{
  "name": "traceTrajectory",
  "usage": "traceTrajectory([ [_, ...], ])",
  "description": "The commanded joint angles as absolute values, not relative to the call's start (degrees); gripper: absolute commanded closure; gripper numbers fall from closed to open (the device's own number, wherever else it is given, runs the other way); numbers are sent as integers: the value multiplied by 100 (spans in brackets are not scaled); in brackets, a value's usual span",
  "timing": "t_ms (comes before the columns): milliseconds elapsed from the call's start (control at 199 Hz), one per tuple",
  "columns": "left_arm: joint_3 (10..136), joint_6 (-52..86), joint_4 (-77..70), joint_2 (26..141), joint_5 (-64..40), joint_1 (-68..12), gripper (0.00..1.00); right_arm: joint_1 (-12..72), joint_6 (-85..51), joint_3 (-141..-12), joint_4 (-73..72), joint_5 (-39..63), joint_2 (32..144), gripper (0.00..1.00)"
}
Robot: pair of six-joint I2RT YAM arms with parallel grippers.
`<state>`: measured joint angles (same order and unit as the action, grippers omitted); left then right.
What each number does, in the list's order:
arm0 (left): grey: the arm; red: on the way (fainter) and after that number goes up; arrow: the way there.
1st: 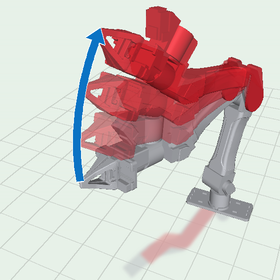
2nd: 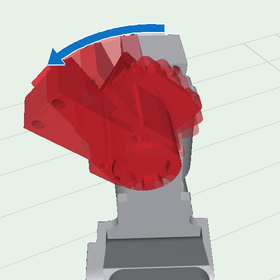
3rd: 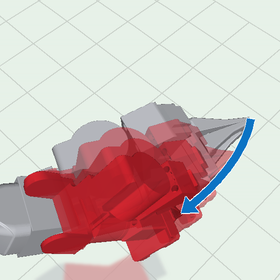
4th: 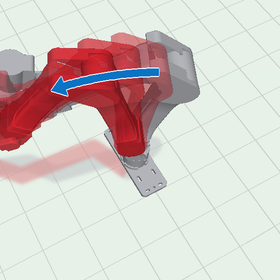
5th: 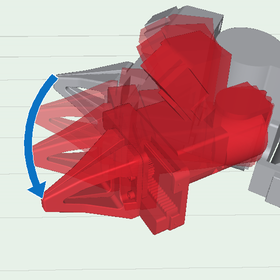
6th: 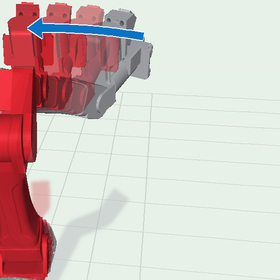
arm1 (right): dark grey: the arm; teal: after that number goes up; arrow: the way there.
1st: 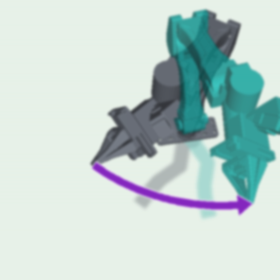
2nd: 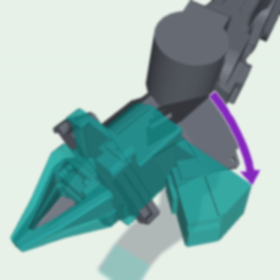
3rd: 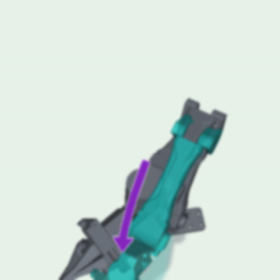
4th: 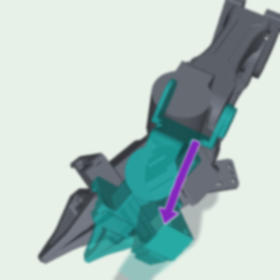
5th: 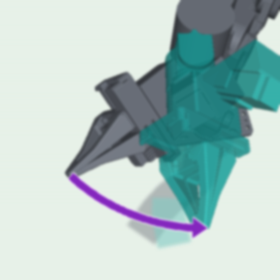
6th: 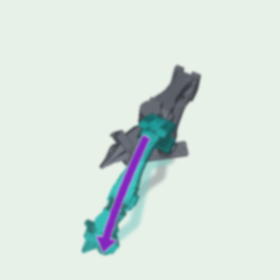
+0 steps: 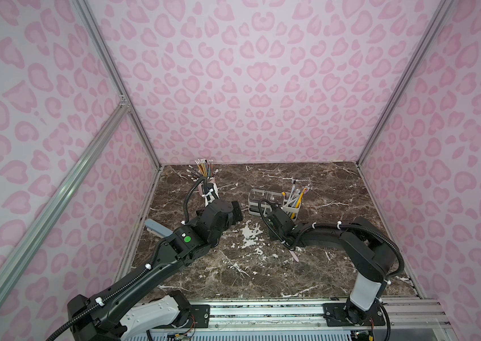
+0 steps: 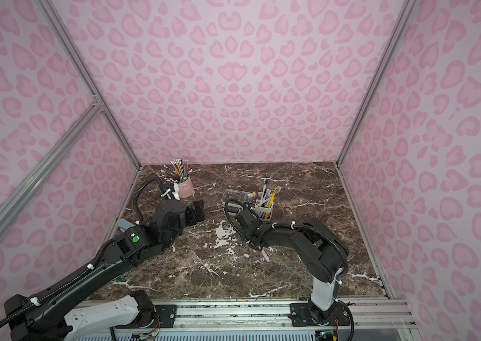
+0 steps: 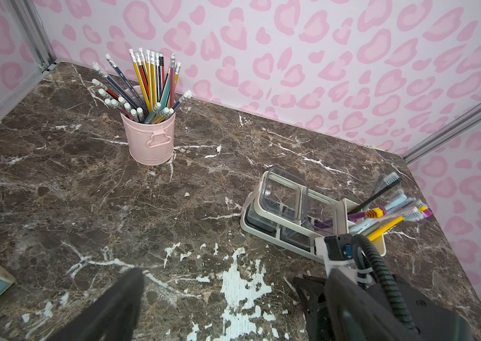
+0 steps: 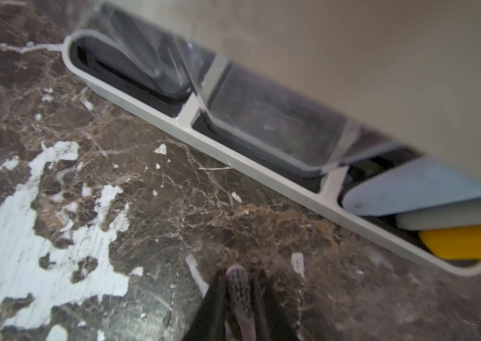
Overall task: Place the toothbrush into the toothbrush holder
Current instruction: Pick up the toothbrush from the center of the board.
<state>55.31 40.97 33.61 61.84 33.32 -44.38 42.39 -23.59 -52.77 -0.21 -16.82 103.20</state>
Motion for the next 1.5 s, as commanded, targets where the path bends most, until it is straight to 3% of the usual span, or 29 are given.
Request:
traceTrajectory([
  [0, 5539, 4173, 3277, 6164, 3401, -4438, 2, 4235, -2388, -5292, 57, -1756, 10228, 81],
  [241, 5530, 4174, 3278, 6158, 3402, -4435, 2, 4241, -2385, -5355, 9, -1591, 10173, 93],
  [436, 5503, 4179, 3295, 6128, 3388, -4434, 2, 4237, -2400, -5300, -6, -1552, 10071, 94],
  [687, 5527, 4172, 3282, 6168, 3375, -4437, 2, 4238, -2328, -5364, 35, -1503, 10090, 73],
  [823, 5497, 4174, 3278, 6127, 3392, -4438, 2, 4224, -2297, -5418, 72, -1551, 10133, 71],
  [973, 5493, 4171, 3260, 6132, 3385, -4431, 2, 4212, -2222, -5433, 106, -1595, 10186, 61],
  [1500, 5473, 4184, 3252, 6128, 3390, -4438, 2, 4206, -2340, -5700, 419, -1660, 10595, 70],
])
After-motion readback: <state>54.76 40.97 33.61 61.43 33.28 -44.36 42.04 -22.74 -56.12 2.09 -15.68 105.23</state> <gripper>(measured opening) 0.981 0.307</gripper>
